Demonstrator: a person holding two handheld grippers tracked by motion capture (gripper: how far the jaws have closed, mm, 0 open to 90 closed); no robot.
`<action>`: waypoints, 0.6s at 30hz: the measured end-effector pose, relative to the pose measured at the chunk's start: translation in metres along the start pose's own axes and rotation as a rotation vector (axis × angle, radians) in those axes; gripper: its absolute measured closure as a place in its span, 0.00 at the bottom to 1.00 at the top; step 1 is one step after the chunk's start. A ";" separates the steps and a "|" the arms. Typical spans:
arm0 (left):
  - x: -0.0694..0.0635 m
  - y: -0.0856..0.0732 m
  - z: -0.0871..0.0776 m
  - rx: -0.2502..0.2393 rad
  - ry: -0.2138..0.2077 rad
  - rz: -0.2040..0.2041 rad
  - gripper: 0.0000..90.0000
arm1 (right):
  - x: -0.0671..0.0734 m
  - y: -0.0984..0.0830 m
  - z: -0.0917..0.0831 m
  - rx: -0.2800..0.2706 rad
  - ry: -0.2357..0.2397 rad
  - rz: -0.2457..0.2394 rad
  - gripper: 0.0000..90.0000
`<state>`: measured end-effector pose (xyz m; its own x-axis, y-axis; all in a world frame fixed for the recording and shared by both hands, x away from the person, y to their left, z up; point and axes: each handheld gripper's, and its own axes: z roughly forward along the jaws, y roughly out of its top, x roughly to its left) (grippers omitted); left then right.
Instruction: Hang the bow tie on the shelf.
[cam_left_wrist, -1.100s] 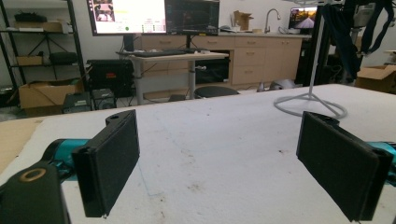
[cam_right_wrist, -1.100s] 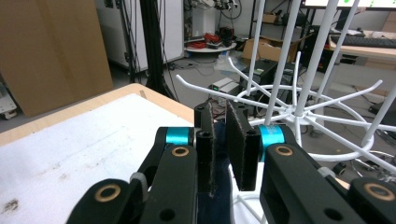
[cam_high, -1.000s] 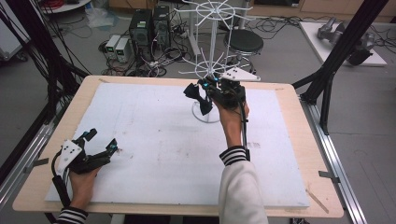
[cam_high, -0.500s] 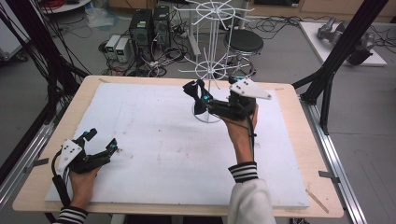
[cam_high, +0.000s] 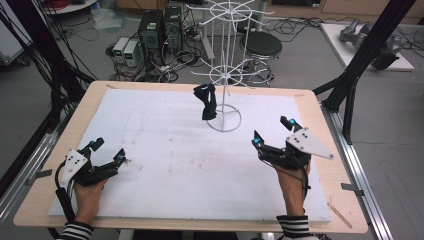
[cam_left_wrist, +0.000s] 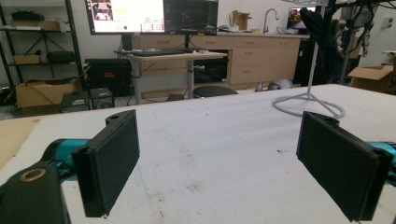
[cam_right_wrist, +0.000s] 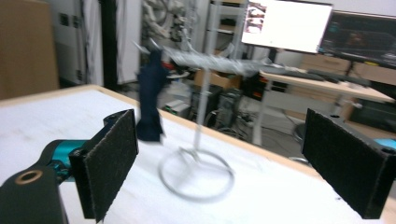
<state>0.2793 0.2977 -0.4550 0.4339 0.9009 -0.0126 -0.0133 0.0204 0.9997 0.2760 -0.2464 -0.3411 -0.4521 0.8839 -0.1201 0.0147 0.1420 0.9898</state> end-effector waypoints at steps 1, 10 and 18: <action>0.000 0.000 0.000 0.000 0.001 -0.001 0.15 | -0.003 -0.008 -0.005 0.000 -0.007 -0.001 0.11; 0.000 0.000 -0.001 -0.006 0.003 0.003 0.15 | -0.016 -0.080 -0.035 -0.047 -0.051 0.093 0.11; -0.001 0.000 -0.001 -0.014 0.004 0.003 0.15 | -0.010 -0.106 -0.027 -0.064 -0.043 0.098 0.11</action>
<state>0.2778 0.2974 -0.4555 0.4299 0.9028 -0.0097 -0.0271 0.0236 0.9994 0.2546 -0.2823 -0.4427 -0.4127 0.9105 -0.0243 -0.0005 0.0265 0.9996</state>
